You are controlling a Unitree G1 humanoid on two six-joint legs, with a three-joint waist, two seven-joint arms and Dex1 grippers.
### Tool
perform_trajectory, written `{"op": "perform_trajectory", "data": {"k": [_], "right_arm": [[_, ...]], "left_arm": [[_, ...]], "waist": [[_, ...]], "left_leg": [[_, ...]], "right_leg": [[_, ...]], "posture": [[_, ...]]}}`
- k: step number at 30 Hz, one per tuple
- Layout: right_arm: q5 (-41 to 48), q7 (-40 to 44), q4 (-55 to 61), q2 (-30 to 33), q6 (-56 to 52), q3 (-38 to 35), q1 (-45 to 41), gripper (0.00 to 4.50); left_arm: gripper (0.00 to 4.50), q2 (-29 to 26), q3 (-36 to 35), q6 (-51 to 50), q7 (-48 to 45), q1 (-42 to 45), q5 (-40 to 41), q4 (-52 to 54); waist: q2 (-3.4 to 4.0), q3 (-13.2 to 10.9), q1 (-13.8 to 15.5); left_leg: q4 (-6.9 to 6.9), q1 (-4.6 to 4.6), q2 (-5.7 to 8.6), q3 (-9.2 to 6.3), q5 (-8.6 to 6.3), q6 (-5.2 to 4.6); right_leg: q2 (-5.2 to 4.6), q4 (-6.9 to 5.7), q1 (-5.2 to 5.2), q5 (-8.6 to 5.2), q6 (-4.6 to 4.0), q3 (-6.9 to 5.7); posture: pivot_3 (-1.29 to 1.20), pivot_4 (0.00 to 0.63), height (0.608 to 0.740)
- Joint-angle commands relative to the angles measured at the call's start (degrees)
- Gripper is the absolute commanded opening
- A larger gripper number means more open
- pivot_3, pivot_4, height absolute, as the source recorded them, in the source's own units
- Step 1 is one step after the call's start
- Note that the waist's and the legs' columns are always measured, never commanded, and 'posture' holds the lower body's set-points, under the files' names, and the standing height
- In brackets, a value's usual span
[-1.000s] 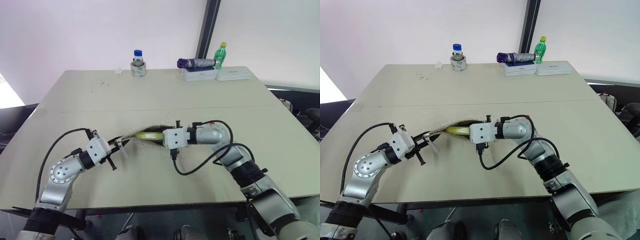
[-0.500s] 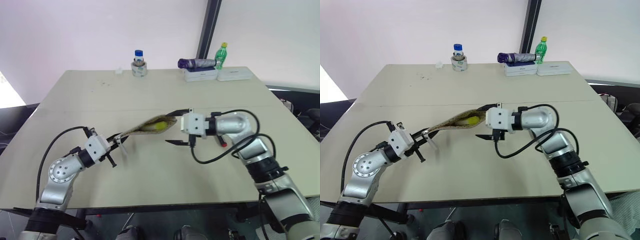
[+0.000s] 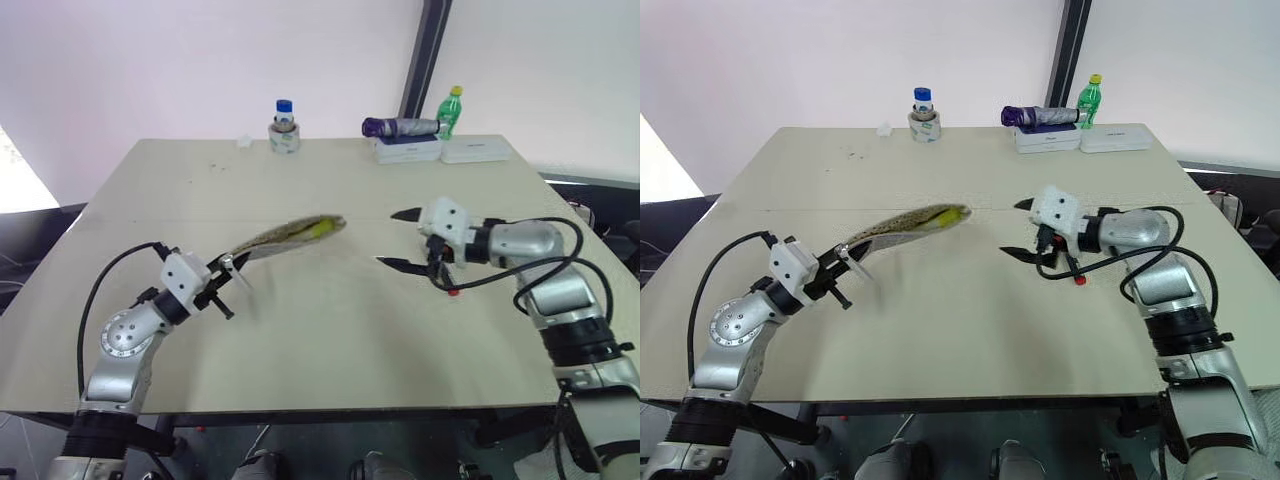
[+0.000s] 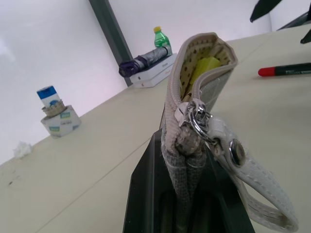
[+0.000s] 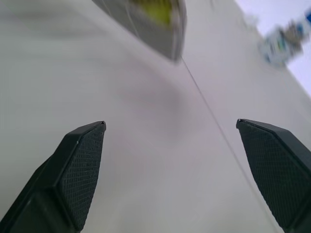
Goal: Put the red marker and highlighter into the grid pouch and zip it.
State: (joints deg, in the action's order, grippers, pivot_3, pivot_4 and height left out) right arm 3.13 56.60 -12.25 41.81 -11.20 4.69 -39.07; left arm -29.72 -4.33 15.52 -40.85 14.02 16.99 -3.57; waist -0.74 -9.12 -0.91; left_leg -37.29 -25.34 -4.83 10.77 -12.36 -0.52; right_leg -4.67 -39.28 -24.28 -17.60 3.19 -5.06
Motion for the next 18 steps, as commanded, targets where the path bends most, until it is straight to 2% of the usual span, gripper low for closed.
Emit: {"op": "perform_trajectory", "data": {"k": [1,11,18], "right_arm": [[-2.3,-8.6,-5.1,-0.1,-7.6,-3.3,1.1,4.47],[2.8,-26.5,-0.2,-10.1,-30.0,-13.4,6.0,4.47],[5.3,-30.0,4.7,-11.9,-35.5,-15.1,10.7,4.47]], "left_arm": [[0.00,0.6,-1.3,0.7,1.0,0.4,0.0,2.5],[0.00,1.4,-0.4,1.7,0.9,0.4,-2.0,2.5],[0.00,1.3,-0.5,1.8,0.8,0.4,-2.2,2.6]], "waist": [[0.00,0.0,0.1],[0.00,0.0,0.0],[0.01,0.0,0.1]], "left_leg": [[-0.03,0.00,0.00,0.00,0.00,0.00],[0.04,0.00,-0.02,0.01,0.03,0.05],[0.05,-0.01,0.00,-0.02,0.01,0.02]], "right_leg": [[0.00,0.00,0.01,0.00,0.00,0.00],[0.04,-0.01,-0.02,0.00,0.00,0.02],[0.00,0.00,-0.01,0.00,0.00,0.02]], "posture": [[0.00,0.150,0.738],[0.00,0.150,0.738],[0.00,0.150,0.738]]}}
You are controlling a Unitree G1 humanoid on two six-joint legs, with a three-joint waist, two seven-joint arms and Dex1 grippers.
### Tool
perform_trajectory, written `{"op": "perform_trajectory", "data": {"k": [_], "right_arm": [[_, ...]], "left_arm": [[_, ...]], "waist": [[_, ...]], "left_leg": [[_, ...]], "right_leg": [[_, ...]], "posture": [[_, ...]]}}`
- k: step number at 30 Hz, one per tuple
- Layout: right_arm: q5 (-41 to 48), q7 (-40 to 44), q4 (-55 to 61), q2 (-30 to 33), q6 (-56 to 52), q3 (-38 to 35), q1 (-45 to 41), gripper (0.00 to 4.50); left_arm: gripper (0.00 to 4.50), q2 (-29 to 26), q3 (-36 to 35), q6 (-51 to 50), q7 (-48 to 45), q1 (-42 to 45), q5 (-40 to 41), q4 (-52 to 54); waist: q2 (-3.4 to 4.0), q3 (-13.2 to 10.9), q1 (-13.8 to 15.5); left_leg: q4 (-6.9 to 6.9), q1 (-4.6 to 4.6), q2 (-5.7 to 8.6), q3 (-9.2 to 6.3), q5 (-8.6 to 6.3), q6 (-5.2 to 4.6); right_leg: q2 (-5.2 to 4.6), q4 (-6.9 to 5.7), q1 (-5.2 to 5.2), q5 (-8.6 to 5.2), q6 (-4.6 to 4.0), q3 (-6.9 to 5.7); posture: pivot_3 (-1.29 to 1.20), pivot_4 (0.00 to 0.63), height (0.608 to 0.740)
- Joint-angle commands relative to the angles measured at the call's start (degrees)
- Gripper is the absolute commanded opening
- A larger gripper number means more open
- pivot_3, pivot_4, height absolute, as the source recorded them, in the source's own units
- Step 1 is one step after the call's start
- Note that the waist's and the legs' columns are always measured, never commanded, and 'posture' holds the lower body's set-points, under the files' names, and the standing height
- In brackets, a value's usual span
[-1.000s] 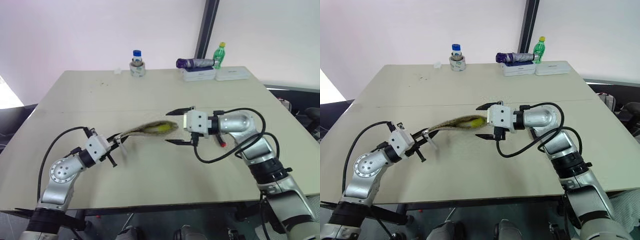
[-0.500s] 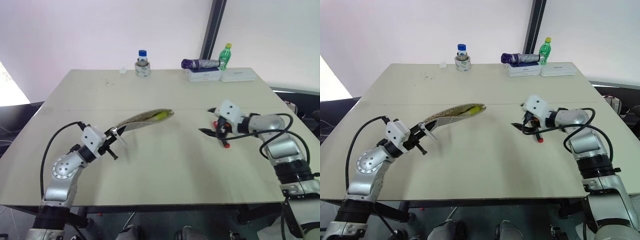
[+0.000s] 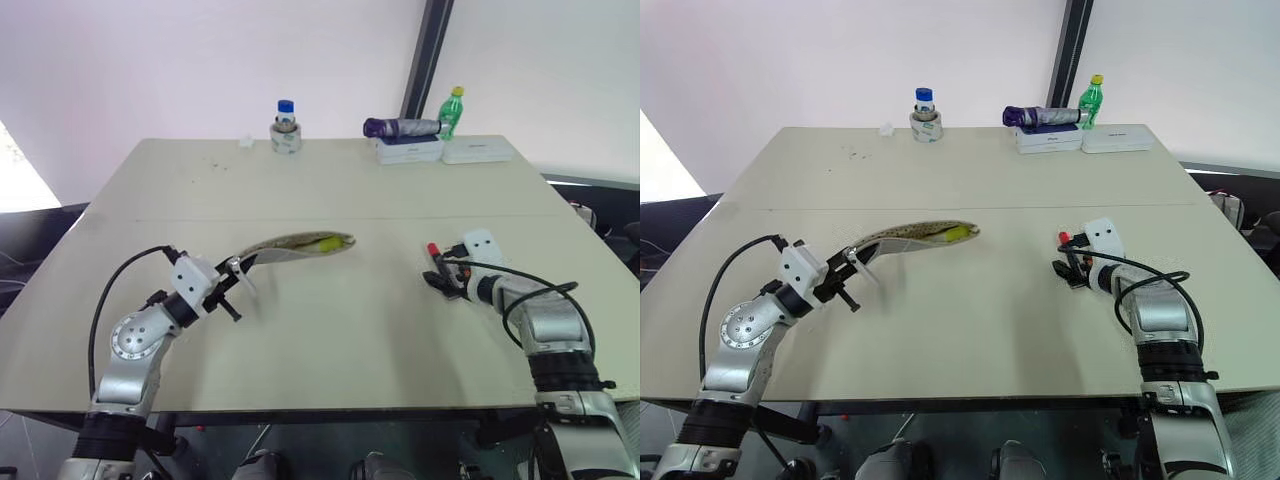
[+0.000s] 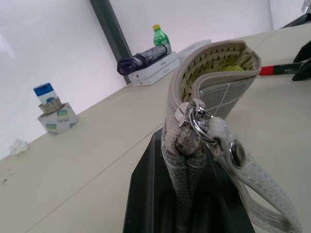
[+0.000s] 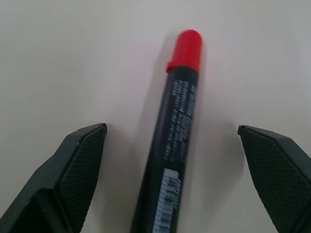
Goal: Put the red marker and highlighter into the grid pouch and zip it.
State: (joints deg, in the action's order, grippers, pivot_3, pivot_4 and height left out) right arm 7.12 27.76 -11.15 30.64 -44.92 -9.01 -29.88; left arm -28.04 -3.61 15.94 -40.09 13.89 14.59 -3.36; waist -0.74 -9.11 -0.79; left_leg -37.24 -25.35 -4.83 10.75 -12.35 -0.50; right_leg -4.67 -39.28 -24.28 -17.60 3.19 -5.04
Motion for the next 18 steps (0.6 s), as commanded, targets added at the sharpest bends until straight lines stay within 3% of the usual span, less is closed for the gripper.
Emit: {"op": "perform_trajectory", "data": {"k": [1,3,9,13,18], "right_arm": [[1.4,-1.5,4.0,-0.8,-2.1,-1.3,2.2,4.24],[2.2,-2.2,5.0,-1.3,-2.9,-1.6,3.0,3.63],[2.6,-1.6,7.7,-0.4,0.3,0.0,1.0,0.49],[5.0,8.2,10.9,2.1,11.0,2.3,-2.9,0.34],[6.8,27.0,17.3,8.9,23.4,8.9,-5.6,0.34]], "left_arm": [[0.00,-0.3,-1.1,1.5,0.0,0.6,0.1,2.3],[0.00,-0.2,-1.0,1.4,0.0,0.7,-0.1,2.3],[0.00,-0.3,-0.9,1.5,-0.2,1.1,-0.2,2.0],[0.00,-0.3,-1.0,1.5,-0.4,1.4,-0.1,1.7],[0.00,-0.3,-0.8,1.5,-0.8,1.8,-0.1,1.3]], "waist": [[0.00,0.0,-0.1],[-0.01,0.0,-0.1],[-0.01,0.0,-0.1],[0.02,0.0,-0.3],[0.01,0.0,-0.2]], "left_leg": [[0.01,0.00,0.00,0.00,0.00,0.00],[0.01,0.01,0.00,0.00,0.00,0.00],[0.00,0.01,0.00,0.00,0.00,-0.01],[0.02,0.00,0.00,0.01,0.00,-0.01],[0.11,0.00,-0.02,-0.01,0.00,-0.01]], "right_leg": [[0.01,0.00,0.00,0.00,0.00,0.00],[0.02,0.00,0.00,0.00,0.00,0.00],[0.02,0.00,0.02,0.00,0.00,0.00],[0.03,0.00,-0.02,0.00,0.00,0.00],[0.08,0.04,-0.03,-0.03,0.05,-0.01]], "posture": [[0.00,0.150,0.738],[0.00,0.150,0.738],[0.00,0.150,0.738],[0.00,0.150,0.738],[0.00,0.150,0.738]]}}
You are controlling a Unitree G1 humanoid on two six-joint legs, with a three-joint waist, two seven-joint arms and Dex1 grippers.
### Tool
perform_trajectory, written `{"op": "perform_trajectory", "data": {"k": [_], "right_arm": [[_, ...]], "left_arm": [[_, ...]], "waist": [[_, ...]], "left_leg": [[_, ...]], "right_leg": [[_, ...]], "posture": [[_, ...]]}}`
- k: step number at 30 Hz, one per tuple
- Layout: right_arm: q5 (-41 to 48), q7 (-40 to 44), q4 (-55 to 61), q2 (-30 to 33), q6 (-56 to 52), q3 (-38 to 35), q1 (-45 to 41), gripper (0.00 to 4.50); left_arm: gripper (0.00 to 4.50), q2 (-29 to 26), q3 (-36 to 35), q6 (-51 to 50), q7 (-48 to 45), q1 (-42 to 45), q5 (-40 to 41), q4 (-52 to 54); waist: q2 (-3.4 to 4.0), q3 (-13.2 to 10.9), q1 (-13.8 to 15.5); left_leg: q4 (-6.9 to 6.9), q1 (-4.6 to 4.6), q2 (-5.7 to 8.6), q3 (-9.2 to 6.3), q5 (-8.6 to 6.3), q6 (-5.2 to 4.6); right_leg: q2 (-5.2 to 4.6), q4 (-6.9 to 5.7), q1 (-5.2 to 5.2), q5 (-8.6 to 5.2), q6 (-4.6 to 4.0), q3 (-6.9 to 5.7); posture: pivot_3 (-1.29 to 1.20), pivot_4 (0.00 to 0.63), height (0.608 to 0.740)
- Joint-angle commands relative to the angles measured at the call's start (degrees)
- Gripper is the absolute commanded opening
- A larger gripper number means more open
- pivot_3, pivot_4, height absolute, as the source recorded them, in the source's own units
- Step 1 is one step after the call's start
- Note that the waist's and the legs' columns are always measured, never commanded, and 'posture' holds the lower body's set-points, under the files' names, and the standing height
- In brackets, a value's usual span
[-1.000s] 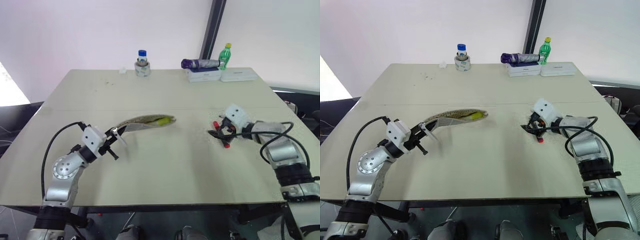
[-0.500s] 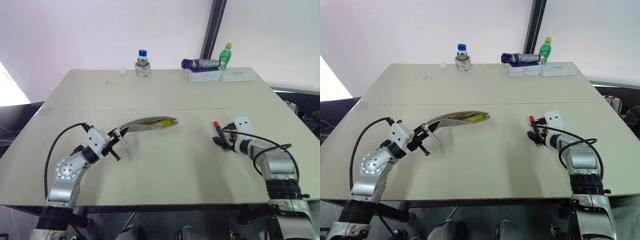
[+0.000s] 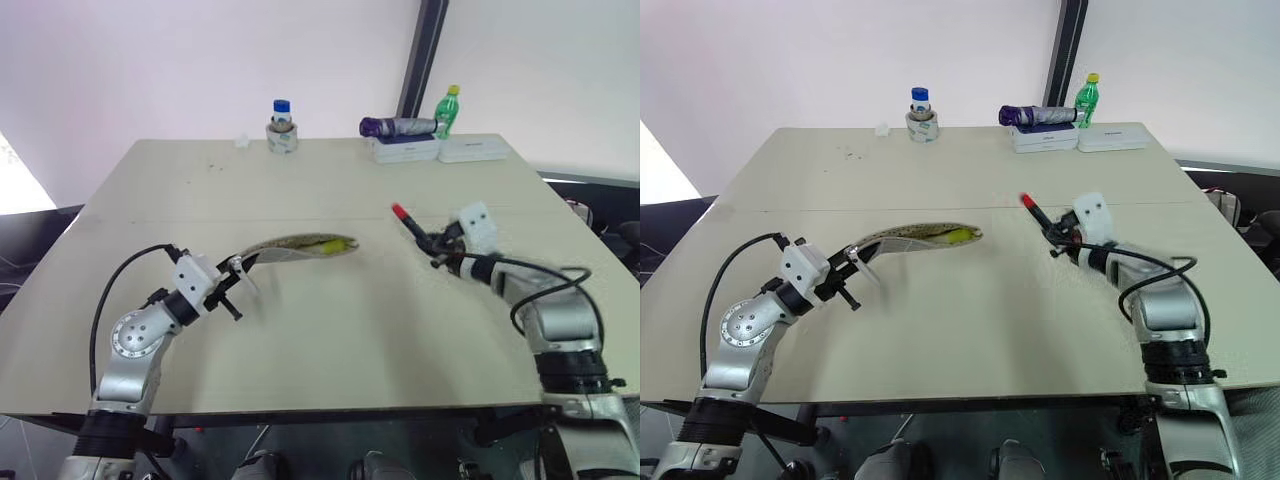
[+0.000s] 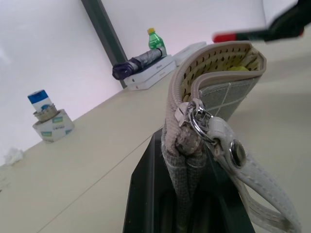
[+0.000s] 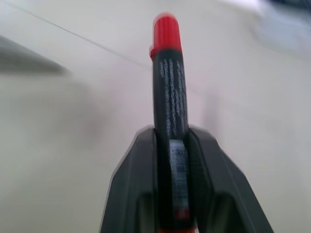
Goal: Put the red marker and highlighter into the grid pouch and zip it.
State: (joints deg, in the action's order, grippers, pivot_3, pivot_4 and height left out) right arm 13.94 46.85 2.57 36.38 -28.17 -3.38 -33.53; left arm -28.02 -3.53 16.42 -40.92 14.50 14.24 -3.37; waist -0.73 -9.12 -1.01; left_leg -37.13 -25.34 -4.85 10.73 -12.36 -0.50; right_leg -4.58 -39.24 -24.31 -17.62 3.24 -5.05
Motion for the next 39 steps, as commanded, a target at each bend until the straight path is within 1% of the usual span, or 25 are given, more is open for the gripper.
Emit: {"op": "perform_trajectory", "data": {"k": [1,4,6,13,16,20,23,25,29,35,39], "right_arm": [[-1.4,10.4,3.3,4.7,9.6,5.1,-2.6,0.34],[-3.3,13.7,2.7,6.3,14.2,8.5,-3.3,0.34],[-5.2,14.1,2.4,6.6,15.9,10.4,-3.4,0.34],[-12.5,11.0,-3.1,3.8,22.8,15.0,-5.2,0.34],[-15.6,10.3,-6.3,3.0,25.8,16.7,-6.9,0.34],[-18.8,10.7,-7.4,2.1,28.1,19.2,-8.9,0.34],[-21.1,11.2,-4.9,0.7,25.9,21.8,-9.9,0.34],[-23.1,10.4,-3.8,-1.4,24.8,23.5,-11.4,0.34],[-27.0,9.1,-3.6,-4.1,26.1,26.0,-13.4,0.34],[-28.7,8.8,-2.1,-8.0,25.5,27.7,-13.5,0.34],[-27.6,10.0,-3.9,-8.5,27.9,27.4,-13.4,0.34]], "left_arm": [[0.00,-0.2,-0.8,1.0,-0.1,1.3,0.2,1.3],[0.00,0.0,-0.7,1.0,0.0,1.6,0.1,1.2],[0.00,0.1,-0.6,0.9,0.2,1.6,0.0,1.3],[0.00,0.1,-0.2,1.1,0.2,0.7,-0.8,2.8],[0.00,-0.6,1.1,2.4,-0.9,0.2,-2.5,3.3],[0.00,-1.2,2.4,3.5,-1.7,0.2,-4.5,3.6],[0.00,-0.7,3.5,3.1,-2.0,0.2,-4.6,3.7],[0.00,0.2,4.3,2.2,-1.8,0.2,-4.4,4.3],[0.00,1.3,5.7,1.3,-1.7,0.1,-4.5,5.4],[0.00,1.9,6.3,0.9,-2.0,-0.1,-4.7,5.6],[0.00,2.0,6.1,1.0,-1.7,-0.1,-4.8,5.8]], "waist": [[-0.01,0.0,0.1],[-0.03,0.0,0.3],[-0.03,0.0,0.2],[-0.03,0.0,0.1],[-0.03,0.0,0.1],[-0.02,0.0,0.2],[-0.02,0.0,0.1],[-0.02,0.0,0.1],[-0.03,0.0,0.0],[-0.02,0.0,0.2],[-0.02,0.0,0.2]], "left_leg": [[0.00,0.00,0.00,0.00,0.00,0.00],[-0.08,0.00,0.01,-0.01,-0.02,-0.03],[-0.11,0.00,0.02,-0.01,-0.03,-0.05],[-0.13,0.00,0.02,0.00,-0.02,-0.03],[-0.13,0.00,0.02,0.02,-0.01,-0.03],[-0.13,0.00,0.01,0.02,-0.02,-0.03],[-0.13,0.00,0.01,0.03,-0.02,-0.03],[-0.12,0.00,0.00,0.03,-0.01,-0.02],[-0.13,0.00,0.00,0.04,-0.01,-0.02],[-0.17,-0.01,0.01,0.04,-0.01,-0.02],[-0.17,-0.01,0.01,0.04,-0.01,-0.02]], "right_leg": [[0.00,0.01,0.01,0.00,0.00,0.00],[-0.04,0.02,0.05,0.00,0.00,-0.01],[-0.07,0.02,0.07,0.01,-0.01,-0.01],[-0.06,0.00,0.06,0.01,-0.01,-0.01],[-0.05,-0.01,0.04,0.01,-0.01,-0.01],[-0.06,-0.01,0.04,0.01,-0.01,-0.01],[-0.06,-0.01,0.04,0.01,-0.01,-0.01],[-0.06,-0.01,0.03,0.01,-0.01,-0.01],[-0.05,-0.03,0.01,0.01,-0.01,-0.01],[-0.06,-0.03,0.03,0.01,-0.01,-0.01],[-0.05,-0.04,0.02,0.01,-0.01,-0.01]], "posture": [[0.00,0.150,0.738],[0.00,0.150,0.738],[0.00,0.150,0.738],[0.00,0.150,0.738],[0.00,0.150,0.738],[0.00,0.150,0.738],[0.00,0.150,0.738],[0.00,0.150,0.738],[0.00,0.150,0.738],[0.00,0.150,0.738],[0.00,0.150,0.738]]}}
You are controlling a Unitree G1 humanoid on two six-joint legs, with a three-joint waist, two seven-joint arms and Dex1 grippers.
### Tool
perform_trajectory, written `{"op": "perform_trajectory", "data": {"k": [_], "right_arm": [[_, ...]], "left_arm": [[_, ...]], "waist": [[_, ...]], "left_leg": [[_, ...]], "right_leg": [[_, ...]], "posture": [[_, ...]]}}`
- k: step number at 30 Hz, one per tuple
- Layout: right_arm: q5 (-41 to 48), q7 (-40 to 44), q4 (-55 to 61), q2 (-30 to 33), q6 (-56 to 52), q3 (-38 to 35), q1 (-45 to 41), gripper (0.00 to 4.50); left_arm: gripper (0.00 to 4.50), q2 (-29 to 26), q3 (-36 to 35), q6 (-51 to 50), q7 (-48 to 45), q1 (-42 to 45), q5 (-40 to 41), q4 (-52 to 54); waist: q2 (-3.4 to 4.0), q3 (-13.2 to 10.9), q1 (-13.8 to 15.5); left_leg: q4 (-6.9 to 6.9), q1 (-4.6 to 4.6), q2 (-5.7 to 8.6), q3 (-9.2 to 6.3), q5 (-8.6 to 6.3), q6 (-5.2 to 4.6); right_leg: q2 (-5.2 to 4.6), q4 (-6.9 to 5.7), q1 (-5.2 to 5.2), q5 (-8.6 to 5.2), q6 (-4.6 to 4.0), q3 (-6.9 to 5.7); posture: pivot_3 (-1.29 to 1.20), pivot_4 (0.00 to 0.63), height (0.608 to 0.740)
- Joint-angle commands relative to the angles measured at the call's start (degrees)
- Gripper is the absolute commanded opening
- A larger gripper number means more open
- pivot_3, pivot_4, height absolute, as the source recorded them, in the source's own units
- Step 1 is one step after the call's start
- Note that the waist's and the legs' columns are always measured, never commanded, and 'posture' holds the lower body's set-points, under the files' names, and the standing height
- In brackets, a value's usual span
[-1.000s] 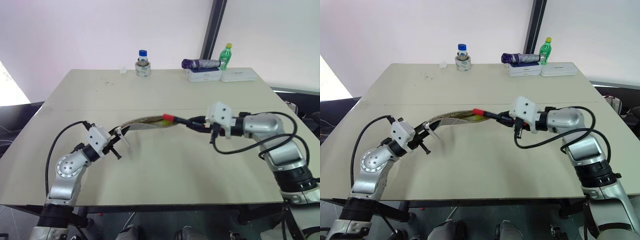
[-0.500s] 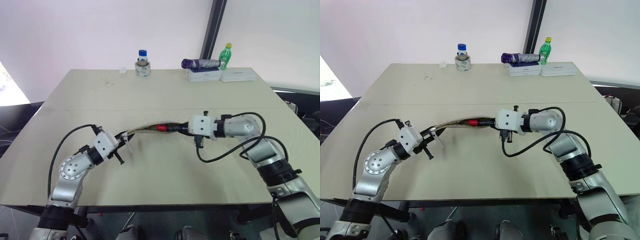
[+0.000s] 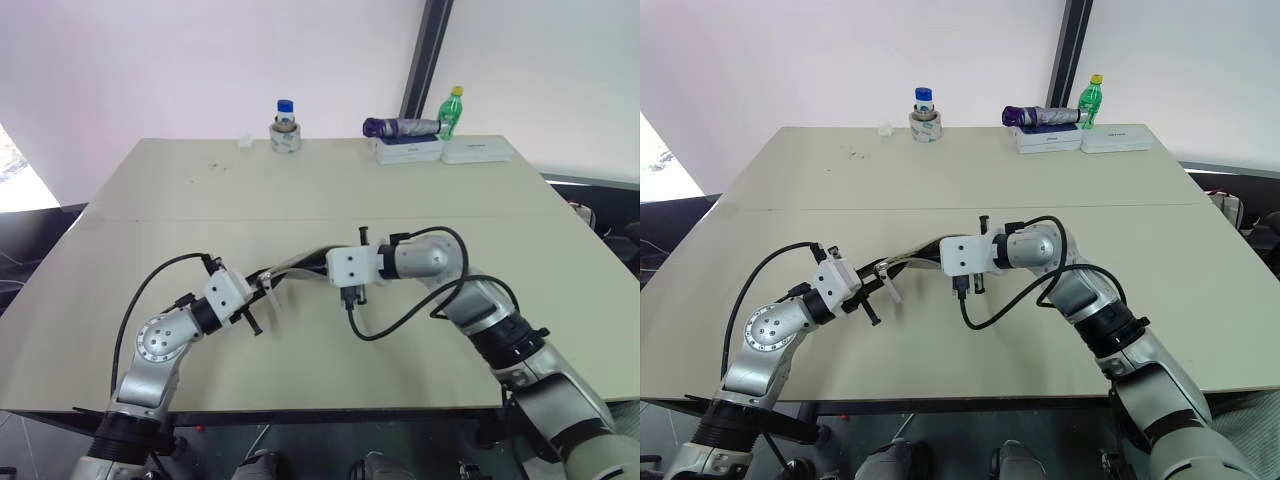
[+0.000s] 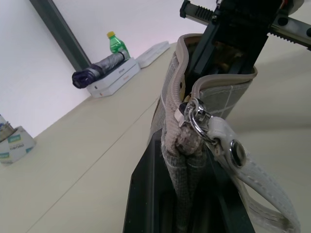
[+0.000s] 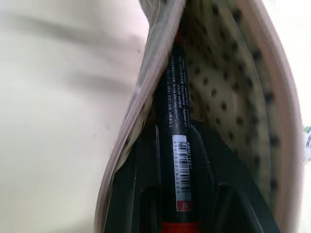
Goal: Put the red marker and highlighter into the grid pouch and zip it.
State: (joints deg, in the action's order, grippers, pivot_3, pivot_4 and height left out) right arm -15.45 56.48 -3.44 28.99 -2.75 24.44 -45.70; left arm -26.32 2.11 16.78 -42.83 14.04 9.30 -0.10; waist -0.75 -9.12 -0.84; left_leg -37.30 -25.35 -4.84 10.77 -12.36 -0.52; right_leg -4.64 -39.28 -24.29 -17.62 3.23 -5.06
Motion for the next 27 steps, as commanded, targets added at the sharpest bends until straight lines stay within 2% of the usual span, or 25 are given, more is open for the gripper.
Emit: {"op": "perform_trajectory", "data": {"k": [1,6,9,14,17,20,22,25,27], "right_arm": [[3.2,1.8,2.2,-0.9,1.2,-1.2,-1.3,0.84],[8.3,3.8,4.0,0.6,0.9,-5.2,-1.5,3.29],[15.9,6.3,7.8,1.6,-5.0,-10.1,-1.9,3.29],[23.6,8.2,12.2,4.2,-12.1,-16.1,-3.1,3.29],[33.9,6.6,16.3,3.7,-26.9,-21.0,-1.5,3.29],[42.5,6.9,22.5,6.0,-39.1,-23.5,6.0,3.29],[42.2,4.4,25.7,6.0,-40.4,-21.2,16.1,3.29],[42.4,-1.8,26.2,2.2,-42.7,-20.0,23.2,3.29],[39.2,-6.8,23.1,-2.1,-39.3,-18.3,25.9,3.29]], "left_arm": [[0.00,0.2,0.2,0.7,0.3,0.2,0.1,2.4],[0.00,-0.2,-1.1,0.6,1.1,-0.3,0.3,1.8],[0.00,-0.2,-1.1,0.4,1.7,-0.8,-0.3,1.5],[0.00,0.3,-0.2,0.4,2.5,-1.1,-1.7,0.8],[0.00,1.1,-0.5,0.3,6.0,0.1,-5.1,-0.8],[0.00,1.9,-0.4,-1.9,7.3,1.4,-5.6,-0.3],[0.00,2.2,1.8,-3.5,7.2,1.5,-7.6,0.6],[0.00,3.4,3.3,-5.2,10.0,1.7,-10.8,0.8],[0.00,5.1,5.1,-7.9,10.6,1.4,-11.3,2.5]], "waist": [[0.00,0.0,0.0],[0.00,0.0,-0.1],[0.00,0.0,0.1],[0.00,0.0,0.0],[0.00,0.0,0.1],[-0.13,0.1,0.3],[-0.19,0.1,0.4],[-0.16,0.1,0.1],[-0.14,0.1,-0.3]], "left_leg": [[0.00,0.00,0.00,0.00,0.00,0.00],[0.00,0.00,0.00,0.00,0.00,0.00],[-0.01,0.00,0.00,-0.01,-0.01,-0.01],[0.00,0.00,-0.01,-0.06,-0.01,-0.02],[0.00,0.00,0.00,-0.07,-0.03,-0.04],[0.00,0.00,-0.01,-0.17,-0.16,-0.26],[0.00,0.00,0.00,-0.25,-0.29,-0.48],[-0.01,0.03,0.05,-0.26,-0.32,-0.52],[-0.05,0.03,0.08,-0.22,-0.31,-0.52]], "right_leg": [[0.00,0.00,0.00,0.00,0.00,0.00],[0.01,0.00,0.00,0.00,0.00,0.00],[-0.02,0.00,0.01,0.00,0.00,0.00],[-0.02,0.00,0.02,0.01,-0.01,0.00],[-0.04,0.01,0.02,0.01,-0.02,0.00],[-0.08,0.02,0.08,0.01,-0.03,-0.03],[-0.16,0.12,0.21,0.01,-0.04,-0.08],[-0.24,0.19,0.29,0.01,-0.04,-0.13],[-0.21,0.07,0.22,0.02,-0.04,-0.12]], "posture": [[0.00,0.150,0.738],[0.00,0.150,0.738],[0.00,0.150,0.738],[0.00,0.150,0.738],[0.00,0.150,0.738],[0.00,0.150,0.738],[0.00,0.150,0.738],[0.00,0.150,0.738],[0.00,0.150,0.738]]}}
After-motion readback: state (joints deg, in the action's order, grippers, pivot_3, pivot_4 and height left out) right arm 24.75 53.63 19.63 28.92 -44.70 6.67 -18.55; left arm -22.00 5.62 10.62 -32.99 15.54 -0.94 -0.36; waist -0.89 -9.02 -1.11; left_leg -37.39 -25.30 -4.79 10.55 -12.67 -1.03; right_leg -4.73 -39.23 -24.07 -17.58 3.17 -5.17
